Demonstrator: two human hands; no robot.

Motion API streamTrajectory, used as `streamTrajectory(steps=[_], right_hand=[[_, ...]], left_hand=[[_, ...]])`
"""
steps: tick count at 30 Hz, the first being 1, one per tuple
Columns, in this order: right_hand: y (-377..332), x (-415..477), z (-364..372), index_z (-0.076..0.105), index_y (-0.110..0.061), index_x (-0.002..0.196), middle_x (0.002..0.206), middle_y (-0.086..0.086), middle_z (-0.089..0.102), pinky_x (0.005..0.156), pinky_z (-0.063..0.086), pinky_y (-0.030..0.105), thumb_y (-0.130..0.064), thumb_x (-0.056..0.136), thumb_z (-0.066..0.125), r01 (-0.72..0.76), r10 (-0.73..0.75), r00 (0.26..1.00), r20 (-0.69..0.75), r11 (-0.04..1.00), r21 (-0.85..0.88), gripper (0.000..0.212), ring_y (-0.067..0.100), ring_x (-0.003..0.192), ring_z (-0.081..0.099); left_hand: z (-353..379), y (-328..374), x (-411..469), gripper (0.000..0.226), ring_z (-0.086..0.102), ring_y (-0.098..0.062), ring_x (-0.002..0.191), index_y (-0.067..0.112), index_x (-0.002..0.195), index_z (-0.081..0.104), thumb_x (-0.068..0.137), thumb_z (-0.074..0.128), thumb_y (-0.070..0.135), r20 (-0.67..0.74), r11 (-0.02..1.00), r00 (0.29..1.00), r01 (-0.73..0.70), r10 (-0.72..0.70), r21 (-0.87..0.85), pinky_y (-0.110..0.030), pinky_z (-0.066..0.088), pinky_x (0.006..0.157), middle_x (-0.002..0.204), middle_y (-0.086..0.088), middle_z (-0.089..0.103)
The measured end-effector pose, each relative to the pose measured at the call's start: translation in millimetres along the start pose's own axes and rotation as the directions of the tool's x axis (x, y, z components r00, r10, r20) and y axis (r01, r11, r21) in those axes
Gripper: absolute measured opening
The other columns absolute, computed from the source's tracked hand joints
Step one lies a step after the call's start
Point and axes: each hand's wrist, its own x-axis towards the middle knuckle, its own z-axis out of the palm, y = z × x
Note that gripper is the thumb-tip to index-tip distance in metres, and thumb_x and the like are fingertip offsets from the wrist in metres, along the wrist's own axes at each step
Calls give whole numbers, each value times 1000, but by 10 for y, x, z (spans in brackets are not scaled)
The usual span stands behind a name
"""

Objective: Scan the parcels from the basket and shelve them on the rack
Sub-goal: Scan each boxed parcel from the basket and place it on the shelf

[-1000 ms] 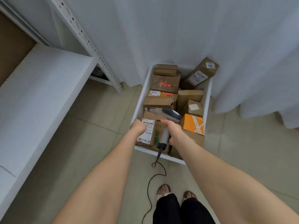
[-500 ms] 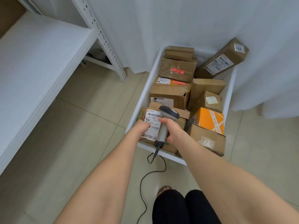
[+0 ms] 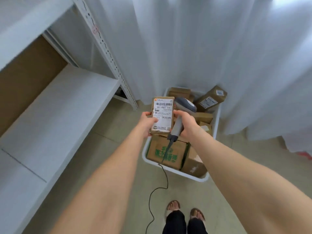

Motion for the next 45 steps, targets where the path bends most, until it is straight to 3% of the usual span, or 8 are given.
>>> streamTrajectory(steps=[5,9,12,15,18,22,26,45], right_hand=[[-584,-749,275,63,-13,114,98,11,73,66,60,42,-21,86,68,68,-67,997,32,997,-32,29,32,85,71],[-875,-1233,428,64,-13,108,101,11,74,78,59,46,-20,86,68,124,-121,989,89,992,-26,24,31,88,72],[-1021,-1532,519,65,-14,103,92,8,76,72,60,44,-21,87,67,150,-149,982,120,989,-2,18,30,84,74],[-1162,-1795,592,63,-16,102,90,6,77,72,60,42,-21,87,66,195,-189,970,153,980,-28,16,29,83,74],[-1282,-2004,636,61,-15,103,92,8,73,77,59,45,-16,87,66,259,-246,956,158,963,-71,17,27,83,71],[-1340,-2233,670,57,-8,93,78,10,67,59,53,32,-4,87,63,350,-325,927,190,929,-120,9,20,63,62],[-1355,-2456,685,57,-3,87,64,13,61,47,45,26,-1,89,58,408,-363,897,254,900,-153,3,16,45,49],[-1438,-2892,785,57,-4,90,62,11,55,46,42,23,-6,88,56,445,-336,871,359,848,-288,2,18,47,45]], left_hand=[[-227,608,-674,24,64,-21,92,19,108,57,90,54,3,32,999,999,-42,42,-13,-34,49,68,116,-7,67],[-423,937,-1123,60,64,-19,88,28,137,39,86,60,2,27,990,992,-120,122,-70,-39,47,73,107,-2,65],[-531,1102,-1377,67,63,-20,83,31,138,34,85,61,0,7,983,985,-171,172,-65,-51,44,82,92,4,62],[-616,1221,-1577,66,66,-21,82,27,137,36,84,62,-3,-8,969,973,-231,231,-82,-50,53,77,93,2,65],[-666,1307,-1729,64,66,-22,82,16,141,37,85,64,-2,-61,953,960,-278,272,-120,-45,57,73,112,-7,64],[-733,1397,-1864,47,62,-22,90,9,132,49,88,63,2,-180,939,937,-322,299,-117,-38,56,74,120,-9,63],[-813,1439,-1924,43,63,-27,104,7,128,51,87,64,4,-235,947,932,-305,276,-98,-45,54,89,121,-12,64],[-818,1483,-2135,32,64,-27,100,3,119,53,88,62,0,-310,951,917,-294,251,-100,-35,53,77,118,-15,64]])
